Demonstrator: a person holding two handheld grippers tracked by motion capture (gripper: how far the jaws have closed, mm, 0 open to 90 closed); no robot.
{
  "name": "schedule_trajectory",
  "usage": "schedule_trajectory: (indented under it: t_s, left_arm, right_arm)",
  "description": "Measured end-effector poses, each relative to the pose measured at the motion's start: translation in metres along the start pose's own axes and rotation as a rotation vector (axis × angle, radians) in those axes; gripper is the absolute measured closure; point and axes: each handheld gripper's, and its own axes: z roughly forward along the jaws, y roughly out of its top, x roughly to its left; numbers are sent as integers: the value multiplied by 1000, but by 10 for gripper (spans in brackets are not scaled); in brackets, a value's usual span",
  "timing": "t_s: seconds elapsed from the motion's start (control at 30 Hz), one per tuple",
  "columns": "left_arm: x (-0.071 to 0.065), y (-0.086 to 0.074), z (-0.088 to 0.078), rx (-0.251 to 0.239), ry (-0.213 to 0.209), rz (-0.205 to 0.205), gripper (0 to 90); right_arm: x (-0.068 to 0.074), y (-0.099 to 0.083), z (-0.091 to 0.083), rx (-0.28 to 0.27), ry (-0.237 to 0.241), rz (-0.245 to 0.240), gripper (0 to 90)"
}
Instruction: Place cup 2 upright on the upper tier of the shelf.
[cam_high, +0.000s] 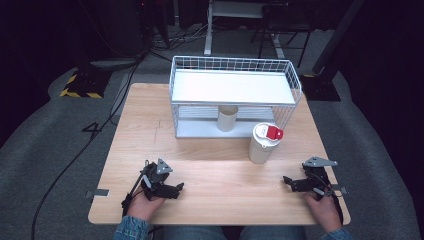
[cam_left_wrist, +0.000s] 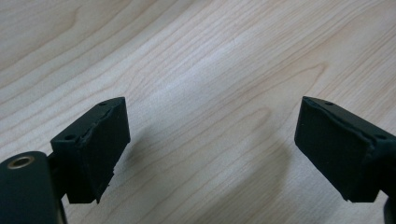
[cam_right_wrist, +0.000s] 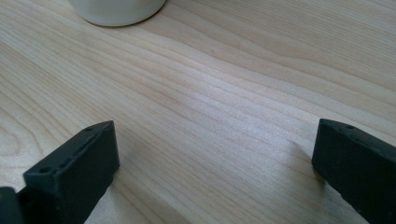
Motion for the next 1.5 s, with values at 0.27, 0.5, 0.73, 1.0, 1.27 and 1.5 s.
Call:
schedule_trajectory:
  t_s: [0.27,0.5,0.73,1.0,1.27,1.5]
  left_arm:
    - [3,-6,3,-23,23,1,75]
    - [5,-9,4,-45,12,-1,56]
    - [5,-9,4,-45,12,0,56]
    - [5,-9,4,-45,13,0,56]
    - [5,-9,4,-45,13,2,56]
    - [4,-9,5,-45,7,-14,49]
  right_arm:
    - [0,0,0,0,0,1,7]
    - [0,0,0,1,1,1,7]
    - [0,0,0,2,1,1,7]
    - [1,0,0,2,-10,11,4]
    - [0,0,-2,3,3,22,11]
    - [2,5,-9,-24,19,13,11]
